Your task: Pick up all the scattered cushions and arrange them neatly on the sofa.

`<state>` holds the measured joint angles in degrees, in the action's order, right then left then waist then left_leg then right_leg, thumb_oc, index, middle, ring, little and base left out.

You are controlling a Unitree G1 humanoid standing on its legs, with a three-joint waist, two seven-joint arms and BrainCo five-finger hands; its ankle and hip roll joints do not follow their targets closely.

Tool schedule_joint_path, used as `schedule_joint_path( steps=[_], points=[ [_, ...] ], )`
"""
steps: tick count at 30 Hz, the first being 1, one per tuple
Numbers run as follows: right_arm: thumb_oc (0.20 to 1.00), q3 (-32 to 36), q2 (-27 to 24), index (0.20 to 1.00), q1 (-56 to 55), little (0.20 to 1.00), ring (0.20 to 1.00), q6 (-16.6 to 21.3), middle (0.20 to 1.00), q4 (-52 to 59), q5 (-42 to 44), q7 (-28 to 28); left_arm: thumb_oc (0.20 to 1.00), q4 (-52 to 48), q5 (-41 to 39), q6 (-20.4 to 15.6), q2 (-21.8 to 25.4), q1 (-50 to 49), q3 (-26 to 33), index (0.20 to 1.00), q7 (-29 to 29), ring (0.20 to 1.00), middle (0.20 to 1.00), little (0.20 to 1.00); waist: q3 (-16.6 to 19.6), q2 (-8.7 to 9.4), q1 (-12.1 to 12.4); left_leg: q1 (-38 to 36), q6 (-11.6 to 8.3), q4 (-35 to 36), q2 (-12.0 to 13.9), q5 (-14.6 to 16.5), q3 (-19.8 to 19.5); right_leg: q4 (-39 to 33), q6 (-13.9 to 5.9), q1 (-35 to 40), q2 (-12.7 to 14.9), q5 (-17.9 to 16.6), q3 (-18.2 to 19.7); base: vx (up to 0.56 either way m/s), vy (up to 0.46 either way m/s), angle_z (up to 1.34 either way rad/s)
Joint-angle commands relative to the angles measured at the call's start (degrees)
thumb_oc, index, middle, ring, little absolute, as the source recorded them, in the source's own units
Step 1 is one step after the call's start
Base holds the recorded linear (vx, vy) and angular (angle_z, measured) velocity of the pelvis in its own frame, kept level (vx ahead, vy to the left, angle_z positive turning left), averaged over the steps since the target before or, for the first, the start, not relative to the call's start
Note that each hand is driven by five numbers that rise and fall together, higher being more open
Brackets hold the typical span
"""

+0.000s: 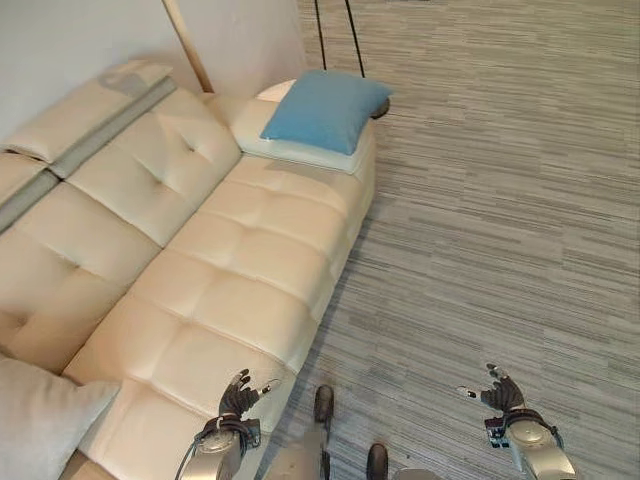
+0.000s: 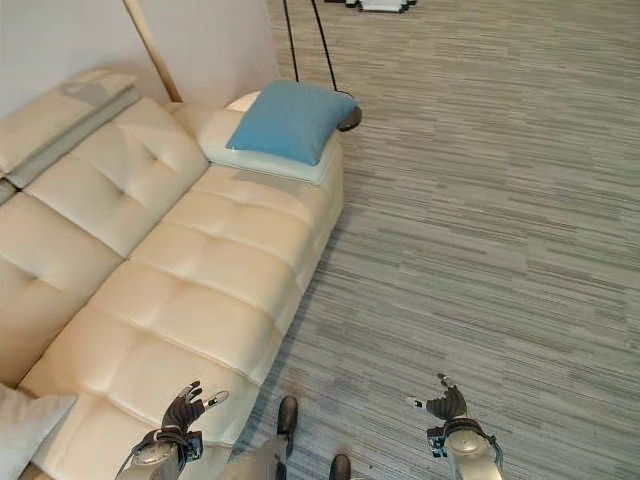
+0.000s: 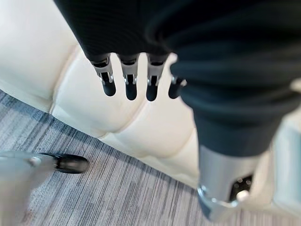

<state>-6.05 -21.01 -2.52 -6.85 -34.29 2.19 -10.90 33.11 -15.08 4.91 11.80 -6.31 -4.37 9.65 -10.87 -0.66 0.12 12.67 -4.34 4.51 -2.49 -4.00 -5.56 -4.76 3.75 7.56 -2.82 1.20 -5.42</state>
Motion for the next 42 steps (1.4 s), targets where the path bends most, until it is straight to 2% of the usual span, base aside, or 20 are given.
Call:
schedule_joint_path(
  steps=[1,4,7,9,12,13,14,17,19,21,24,27,29,31,32,35,36,38,39,42],
  points=[
    [1.000,0.79,0.09,1.000,0.57,1.000,1.000,1.13,1.000,2.02,-0.98,0.58,1.000,-1.79,-0.27,-1.88,2.58,0.81,-0.24,1.000,1.25,1.000,1.000,1.000,2.26,-0.09,0.61,-2.07,0.27,0.49,-0.47,-3.03,2.11,-0.24,-6.82,3.54,2.76,8.10,-2.05,0.42,0.223,-0.78],
    [1.000,1.05,1.03,1.000,0.49,1.000,1.000,1.29,1.000,1.78,-0.69,0.68,1.000,-1.50,0.27,-1.91,2.92,1.34,-1.02,1.000,1.14,1.000,1.000,1.000,3.98,1.21,0.23,-3.65,1.92,0.49,-1.28,-1.55,3.61,0.67,-8.28,3.89,4.98,8.26,-1.12,0.40,0.232,-0.28],
    [1.000,0.37,2.01,1.000,0.66,1.000,1.000,1.15,1.000,1.45,-1.00,0.98,1.000,-2.24,1.50,-1.66,4.07,1.80,-1.97,1.000,0.58,1.000,1.000,1.000,5.02,2.13,0.28,-5.79,4.38,0.49,-1.96,1.02,5.18,8.41,-9.99,1.06,6.90,8.24,0.00,0.35,0.221,-0.34],
    [1.000,-0.27,2.43,1.000,1.37,1.000,1.000,1.28,1.000,1.36,-1.76,1.42,1.000,-3.77,2.65,-1.57,5.33,2.05,-2.08,1.000,0.39,1.000,1.000,1.000,3.85,2.04,0.22,-7.52,6.16,0.49,-1.99,2.68,6.87,21.13,-11.39,-5.57,8.22,5.05,-0.07,0.18,0.189,-0.28],
    [1.000,-0.40,3.10,1.000,1.51,1.000,1.000,1.23,1.000,1.75,-2.00,1.71,1.000,-4.50,4.10,-1.35,6.46,2.55,-2.16,1.000,0.38,1.000,1.000,1.000,2.24,1.53,0.09,-10.80,7.02,0.49,-1.48,5.41,9.95,29.80,-12.14,-10.60,11.56,0.36,-5.05,0.19,0.181,-0.63],
    [1.000,-0.30,3.41,1.000,1.19,1.000,1.000,0.87,1.000,1.83,-1.97,1.77,1.000,-4.44,4.54,-1.25,6.70,2.77,-2.04,1.000,0.26,1.000,1.000,1.000,1.32,0.85,-0.08,-12.28,6.91,0.49,-0.77,6.18,11.21,29.74,-11.54,-13.49,12.09,0.60,-7.39,0.17,0.121,-0.73],
    [1.000,-0.28,3.41,1.000,1.18,1.000,1.000,0.85,1.000,1.86,-1.98,1.77,1.000,-4.43,4.54,-1.25,6.69,2.79,-2.06,1.000,0.26,1.000,1.000,1.000,1.21,0.83,0.01,-12.42,6.88,0.49,-0.72,6.24,11.28,29.71,-11.51,-13.38,12.03,0.61,-7.33,0.17,0.082,-0.55],
    [1.000,0.53,3.54,1.000,0.68,1.000,1.000,0.72,1.000,1.67,-1.71,1.31,1.000,-4.03,4.70,-1.15,6.75,3.42,-2.28,1.000,-0.13,1.000,1.000,1.000,0.01,-0.27,-0.25,-14.41,6.30,0.49,0.24,7.29,12.70,21.59,-10.69,-14.92,11.09,1.60,-10.84,0.21,0.028,-0.08],
    [1.000,1.20,3.53,1.000,0.24,1.000,1.000,0.55,1.000,1.74,-1.53,1.07,1.000,-3.90,5.50,-0.94,6.58,3.74,-2.30,1.000,-0.39,1.000,1.000,1.000,-0.16,-0.37,-0.45,-15.80,5.92,0.49,0.38,8.22,13.85,13.50,-11.47,-14.84,10.11,-0.65,-12.06,0.20,-0.036,-0.43],
    [1.000,2.32,3.99,1.000,-0.55,1.000,1.000,0.54,1.000,1.95,-1.36,0.73,1.000,-3.56,7.60,-0.82,6.43,4.29,-2.65,1.000,-0.68,1.000,1.000,1.000,-0.50,-0.03,-1.13,-17.73,5.10,0.49,0.34,9.33,14.83,2.07,-13.10,-16.24,8.65,-5.31,-10.53,0.29,-0.093,-0.38],
    [1.000,2.85,4.31,1.000,-0.93,1.000,1.000,0.60,1.000,1.80,-1.56,0.53,1.000,-3.42,8.24,-1.15,6.11,4.57,-2.84,1.000,-0.81,1.000,1.000,1.000,-0.39,0.12,-1.30,-18.76,4.75,0.49,0.32,9.94,15.31,-0.24,-14.08,-18.07,8.76,-6.48,-9.51,0.28,-0.109,-0.09],
    [1.000,3.11,4.57,1.000,-1.18,1.000,1.000,0.58,1.000,1.69,-1.78,0.47,1.000,-3.59,7.90,-1.33,5.69,4.64,-2.69,1.000,-0.84,1.000,1.000,1.000,-0.07,0.09,-1.13,-20.04,4.51,0.49,0.26,10.85,15.75,-0.24,-14.77,-18.85,9.40,-6.96,-10.90,0.27,-0.116,-0.05],
    [1.000,3.46,4.46,1.000,-1.59,1.000,1.000,0.62,1.000,0.91,-1.32,0.40,1.000,-3.19,7.39,-1.11,4.78,4.33,-2.98,1.000,-1.15,1.000,1.000,1.000,1.25,-0.22,-1.53,-23.59,4.11,0.49,0.85,12.86,15.91,-0.24,-13.92,-16.54,9.02,-7.80,-12.00,0.55,-0.235,-0.01],
    [1.000,3.57,3.99,1.000,-2.19,1.000,1.000,0.60,1.000,0.81,-0.78,0.46,1.000,-3.04,6.27,-0.92,3.95,3.97,-3.34,1.000,-1.09,1.000,1.000,1.000,1.92,-1.14,-2.09,-25.70,3.40,0.49,2.38,12.92,15.20,-0.17,-12.90,-14.78,7.75,-7.04,-12.12,0.48,-0.242,0.15],
    [1.000,3.58,3.74,1.000,-2.37,1.000,1.000,0.73,1.000,0.67,-0.48,0.41,1.000,-2.90,5.11,-0.97,3.55,3.70,-3.21,1.000,-1.06,1.000,1.000,1.000,2.35,-1.54,-2.27,-26.38,2.85,0.02,3.48,11.65,14.97,0.79,-12.13,-14.42,7.20,-5.83,-12.02,0.50,-0.324,0.25],
    [1.000,2.95,3.06,1.000,-2.72,1.000,1.000,1.02,1.000,0.85,0.30,0.82,1.000,-1.55,0.33,-0.78,2.29,3.25,-2.52,1.000,-1.38,1.000,1.000,1.000,2.31,-2.05,-2.26,-23.14,0.69,-14.17,7.09,6.28,13.91,3.31,-9.29,-11.06,4.94,-0.66,-11.78,0.45,-0.382,0.11],
    [1.000,2.57,2.84,1.000,-2.62,1.000,1.000,1.31,1.000,0.91,0.65,0.93,1.000,-1.12,-0.62,-0.78,2.11,3.53,-2.69,1.000,-0.94,1.000,1.000,1.000,1.68,-1.13,-1.66,-20.03,0.96,-20.93,6.79,3.58,13.31,2.53,-7.88,-9.73,4.78,-0.44,-11.48,0.28,-0.357,-0.05],
    [1.000,2.15,1.60,1.000,-2.03,1.000,1.000,1.08,1.000,0.66,0.78,1.07,1.000,-0.95,-1.85,-0.82,2.15,3.87,-2.91,1.000,-0.45,1.000,1.000,1.000,-0.24,0.03,-0.03,-13.11,1.55,-33.81,5.93,1.16,9.78,2.16,-5.98,-6.72,4.07,1.67,-10.62,0.32,-0.349,-0.32],
    [1.000,2.15,1.61,1.000,-2.01,1.000,1.000,1.08,1.000,0.64,0.79,1.07,1.000,-0.95,-1.85,-0.82,2.15,3.88,-2.91,1.000,-0.45,1.000,1.000,1.000,-0.19,-0.02,-0.07,-12.91,1.55,-34.07,6.00,1.28,9.73,2.18,-5.97,-6.80,4.01,1.69,-10.67,0.30,-0.230,-0.61],
    [1.000,2.34,1.04,1.000,-1.59,1.000,1.000,0.53,1.000,-0.27,0.81,1.04,1.000,-0.54,-2.65,-0.79,2.11,3.23,-2.28,1.000,0.09,1.000,1.000,1.000,-0.84,1.31,1.17,-6.48,2.95,-32.31,3.09,5.93,8.70,1.61,-6.15,-4.39,4.91,2.63,-9.78,0.25,-0.117,-0.39]
  ],
)
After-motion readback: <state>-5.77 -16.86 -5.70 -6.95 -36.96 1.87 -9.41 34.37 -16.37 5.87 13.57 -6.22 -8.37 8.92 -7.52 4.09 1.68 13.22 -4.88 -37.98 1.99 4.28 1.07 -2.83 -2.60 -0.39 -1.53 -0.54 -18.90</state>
